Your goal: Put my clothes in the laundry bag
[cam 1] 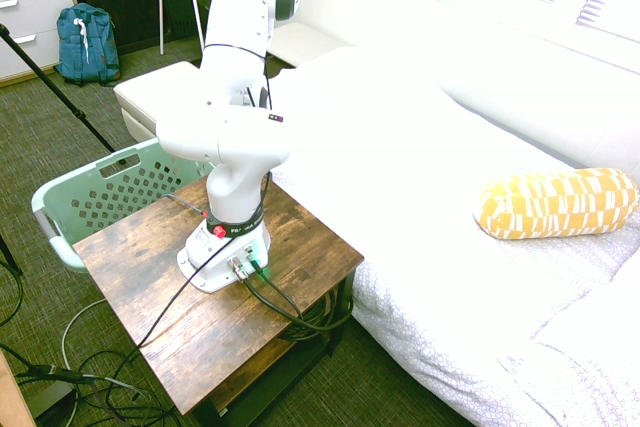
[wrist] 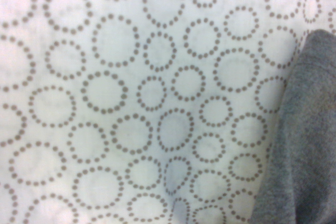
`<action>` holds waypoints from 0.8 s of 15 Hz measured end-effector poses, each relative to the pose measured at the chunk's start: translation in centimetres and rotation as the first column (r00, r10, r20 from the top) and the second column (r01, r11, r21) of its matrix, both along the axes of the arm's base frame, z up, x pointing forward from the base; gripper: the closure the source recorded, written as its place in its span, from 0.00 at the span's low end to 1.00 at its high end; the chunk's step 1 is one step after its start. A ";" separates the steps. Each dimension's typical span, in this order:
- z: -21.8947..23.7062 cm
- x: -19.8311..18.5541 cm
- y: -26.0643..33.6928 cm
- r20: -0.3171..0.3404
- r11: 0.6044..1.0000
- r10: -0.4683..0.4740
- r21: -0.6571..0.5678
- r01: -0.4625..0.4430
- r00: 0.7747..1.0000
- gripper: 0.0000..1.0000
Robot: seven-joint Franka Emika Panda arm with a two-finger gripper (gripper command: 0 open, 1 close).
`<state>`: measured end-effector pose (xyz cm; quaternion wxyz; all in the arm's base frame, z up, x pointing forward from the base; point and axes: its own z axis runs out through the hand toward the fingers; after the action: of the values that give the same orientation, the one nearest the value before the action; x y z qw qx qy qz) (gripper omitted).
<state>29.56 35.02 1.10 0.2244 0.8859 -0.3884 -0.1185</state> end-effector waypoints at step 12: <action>15.4 -12.3 7.3 0.108 0.971 0.188 0.131 -0.201 0.976 1.00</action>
<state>17.30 42.36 16.53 0.1531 0.9380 -0.3004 -0.0806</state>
